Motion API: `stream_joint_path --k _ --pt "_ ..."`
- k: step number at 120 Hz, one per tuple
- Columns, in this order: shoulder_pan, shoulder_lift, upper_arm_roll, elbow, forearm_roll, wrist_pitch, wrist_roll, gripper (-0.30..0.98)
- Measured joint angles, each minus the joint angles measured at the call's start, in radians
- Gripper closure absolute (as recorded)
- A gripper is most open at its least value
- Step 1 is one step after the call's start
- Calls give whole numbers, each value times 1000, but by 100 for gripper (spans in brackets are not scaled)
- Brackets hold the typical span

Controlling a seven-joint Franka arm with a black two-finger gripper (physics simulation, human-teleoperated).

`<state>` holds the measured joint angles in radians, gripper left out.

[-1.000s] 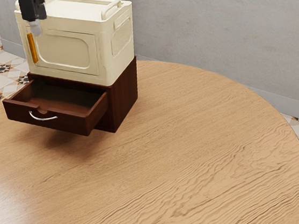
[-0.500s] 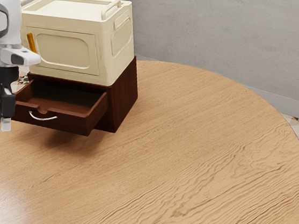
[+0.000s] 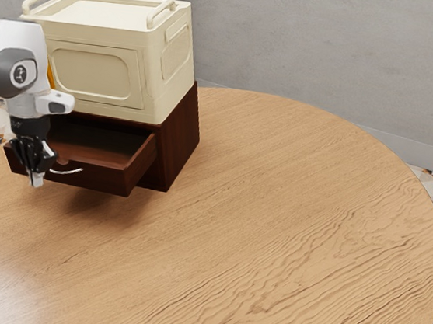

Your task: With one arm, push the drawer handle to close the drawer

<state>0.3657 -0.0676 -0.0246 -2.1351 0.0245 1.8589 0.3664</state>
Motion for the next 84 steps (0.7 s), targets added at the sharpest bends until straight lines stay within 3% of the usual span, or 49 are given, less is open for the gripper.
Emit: stream_joint_path --k 84 --pt "-19 200 -7 171 -28 186 -134 79"
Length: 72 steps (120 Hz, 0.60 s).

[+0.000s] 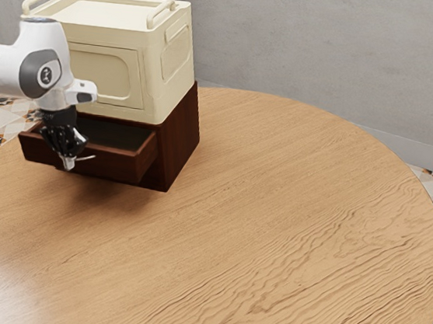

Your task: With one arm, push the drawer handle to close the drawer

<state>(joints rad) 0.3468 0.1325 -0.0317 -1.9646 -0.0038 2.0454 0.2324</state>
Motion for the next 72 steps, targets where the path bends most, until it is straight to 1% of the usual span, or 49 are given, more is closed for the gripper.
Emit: stream_joint_path --k 28,72 --pt "1 32 1 11 -20 82 -20 79" --pt "0 150 -1 137 -30 198 -54 79"
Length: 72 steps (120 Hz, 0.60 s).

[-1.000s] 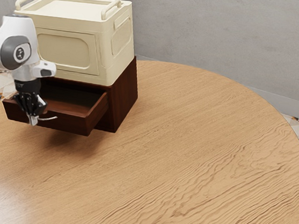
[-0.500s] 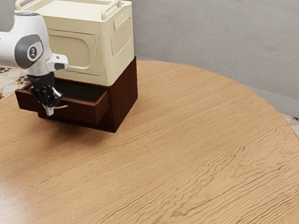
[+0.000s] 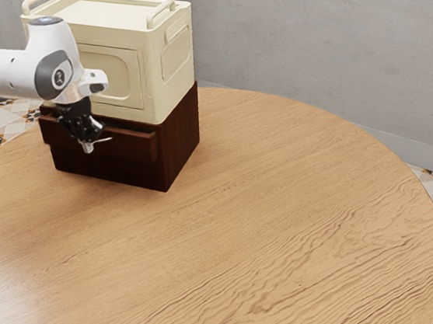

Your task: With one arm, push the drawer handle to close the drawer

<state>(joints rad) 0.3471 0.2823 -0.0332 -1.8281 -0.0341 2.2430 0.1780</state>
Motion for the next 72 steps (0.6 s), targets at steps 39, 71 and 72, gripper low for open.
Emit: stream_joint_path --k 39,71,72 --pt "32 -233 -1 -121 -35 11 29 77" --pt "17 -623 -24 88 -31 -677 223 41" --pt "16 -624 -25 91 -31 -690 234 39"
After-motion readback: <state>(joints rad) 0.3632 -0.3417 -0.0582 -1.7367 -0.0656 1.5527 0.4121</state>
